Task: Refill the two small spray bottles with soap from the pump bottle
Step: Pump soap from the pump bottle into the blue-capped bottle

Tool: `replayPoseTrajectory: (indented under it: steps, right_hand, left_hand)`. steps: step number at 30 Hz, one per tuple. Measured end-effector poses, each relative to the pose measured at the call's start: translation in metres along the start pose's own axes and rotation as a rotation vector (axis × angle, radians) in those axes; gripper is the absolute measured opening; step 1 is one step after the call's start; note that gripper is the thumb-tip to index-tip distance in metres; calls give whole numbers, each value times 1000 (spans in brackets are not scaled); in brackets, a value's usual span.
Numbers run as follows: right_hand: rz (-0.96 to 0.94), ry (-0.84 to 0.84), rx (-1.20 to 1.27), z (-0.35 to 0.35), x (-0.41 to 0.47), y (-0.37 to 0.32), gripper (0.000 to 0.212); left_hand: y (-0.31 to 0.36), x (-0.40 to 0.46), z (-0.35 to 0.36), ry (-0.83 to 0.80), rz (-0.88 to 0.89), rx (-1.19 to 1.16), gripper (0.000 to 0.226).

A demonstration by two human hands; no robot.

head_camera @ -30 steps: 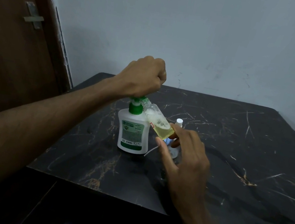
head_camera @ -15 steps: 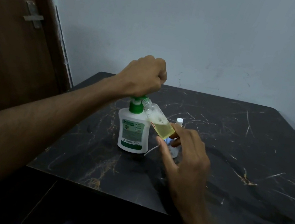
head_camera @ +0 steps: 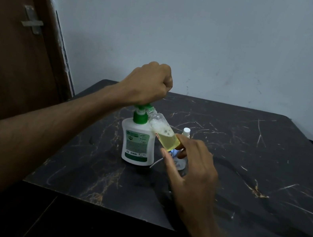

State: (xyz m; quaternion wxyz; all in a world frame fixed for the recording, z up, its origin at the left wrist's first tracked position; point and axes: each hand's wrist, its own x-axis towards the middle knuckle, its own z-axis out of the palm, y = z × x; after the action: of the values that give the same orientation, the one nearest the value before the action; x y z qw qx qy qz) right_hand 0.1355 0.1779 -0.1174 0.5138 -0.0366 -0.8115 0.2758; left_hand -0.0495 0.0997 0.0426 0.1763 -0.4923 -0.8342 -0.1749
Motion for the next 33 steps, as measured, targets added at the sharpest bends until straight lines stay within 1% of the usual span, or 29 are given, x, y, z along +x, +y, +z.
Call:
replayPoseTrajectory:
  steps: [7,10,14,17,18,21,23,25,28,33]
  right_hand:
    - [1,6,-7,0,0,0,31]
    - [2,20,-7,1,0,-1,31]
    - [4,26,23,1,-1,-2,32]
    - [8,6,28,3,0,-3,34]
    - [6,1,31,3,1,-4,35]
    - [-10,-12,30,2,3,-5,40]
    - [7,-32,67,2,5,-6,45]
    - [36,-49,101,2,8,-7,48]
    - [65,-54,120,5,10,-11,44]
    - [60,-44,77,13,10,-13,40]
  left_hand:
    - [-5,7,-2,-18,47,19,7]
    - [-3,8,-3,-44,18,8,4]
    - [-3,6,-4,-69,-17,-24,16]
    - [3,3,-7,-78,-16,-24,8]
    - [4,2,-9,-81,-26,-22,10]
    - [7,0,-12,-61,-69,-30,35]
    - [8,-2,-12,-38,-81,-15,38]
    - [8,-2,-12,-18,-92,-13,38]
    - [7,-1,-12,-19,-116,13,29]
    - [8,-2,-16,-29,-163,25,19]
